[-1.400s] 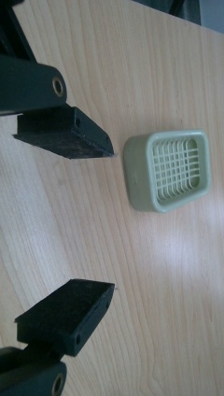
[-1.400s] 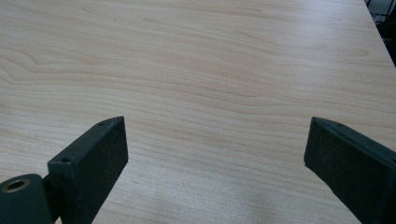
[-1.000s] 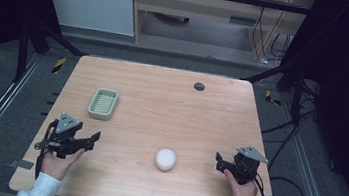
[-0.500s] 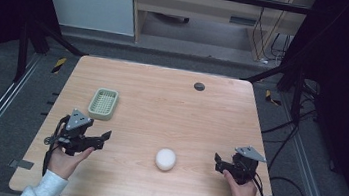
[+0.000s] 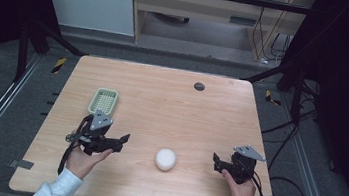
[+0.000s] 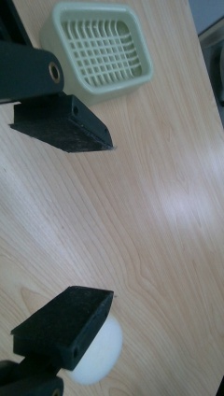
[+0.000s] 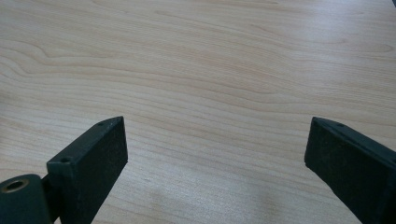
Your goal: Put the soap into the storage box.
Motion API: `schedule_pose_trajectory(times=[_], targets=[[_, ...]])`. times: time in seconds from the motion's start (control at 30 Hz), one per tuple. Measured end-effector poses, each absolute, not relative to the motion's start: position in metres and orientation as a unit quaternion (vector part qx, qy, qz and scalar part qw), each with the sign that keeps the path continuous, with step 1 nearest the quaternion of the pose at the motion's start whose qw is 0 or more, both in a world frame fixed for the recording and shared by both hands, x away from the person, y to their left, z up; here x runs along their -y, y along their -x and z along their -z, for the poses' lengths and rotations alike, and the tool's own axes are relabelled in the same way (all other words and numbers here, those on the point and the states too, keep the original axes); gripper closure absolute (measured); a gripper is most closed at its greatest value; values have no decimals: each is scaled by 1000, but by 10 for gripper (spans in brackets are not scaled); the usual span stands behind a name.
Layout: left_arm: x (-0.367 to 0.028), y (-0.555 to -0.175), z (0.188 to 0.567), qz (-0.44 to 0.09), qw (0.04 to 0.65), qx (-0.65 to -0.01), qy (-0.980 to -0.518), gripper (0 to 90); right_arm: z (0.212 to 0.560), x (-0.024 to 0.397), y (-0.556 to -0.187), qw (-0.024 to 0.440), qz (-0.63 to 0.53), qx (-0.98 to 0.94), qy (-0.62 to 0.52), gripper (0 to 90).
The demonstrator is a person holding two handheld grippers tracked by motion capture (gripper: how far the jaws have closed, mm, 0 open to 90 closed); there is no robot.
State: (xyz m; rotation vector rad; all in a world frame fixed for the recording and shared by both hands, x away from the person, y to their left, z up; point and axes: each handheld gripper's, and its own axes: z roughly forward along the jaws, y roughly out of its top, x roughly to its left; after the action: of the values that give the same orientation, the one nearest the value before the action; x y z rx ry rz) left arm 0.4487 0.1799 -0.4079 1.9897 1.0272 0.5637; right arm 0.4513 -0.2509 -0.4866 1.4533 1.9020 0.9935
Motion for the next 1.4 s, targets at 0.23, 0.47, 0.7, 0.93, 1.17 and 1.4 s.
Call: schedule_pose_trajectory(times=[0.23, 0.47, 0.7, 0.93, 1.17, 1.4], targets=[[-164, -451, 408, -212, 398, -391, -802, 228, 486, 251, -452, 271, -369, -705, -541, 62], [-146, -452, 411, -201, 394, -380, -813, 227, 487, 251, -452, 270, -369, -708, -539, 62], [-129, -452, 413, -190, 394, -370, -819, 222, 488, 253, -451, 271, -369, -705, -541, 60], [-113, -449, 414, -183, 387, -356, -830, 219, 488, 253, -451, 273, -365, -708, -539, 60], [-101, -447, 421, -173, 370, -345, -845, 219, 488, 253, -451, 272, -366, -708, -539, 60], [-89, -446, 426, -161, 365, -339, -852, 217, 487, 251, -452, 270, -366, -710, -538, 60]])
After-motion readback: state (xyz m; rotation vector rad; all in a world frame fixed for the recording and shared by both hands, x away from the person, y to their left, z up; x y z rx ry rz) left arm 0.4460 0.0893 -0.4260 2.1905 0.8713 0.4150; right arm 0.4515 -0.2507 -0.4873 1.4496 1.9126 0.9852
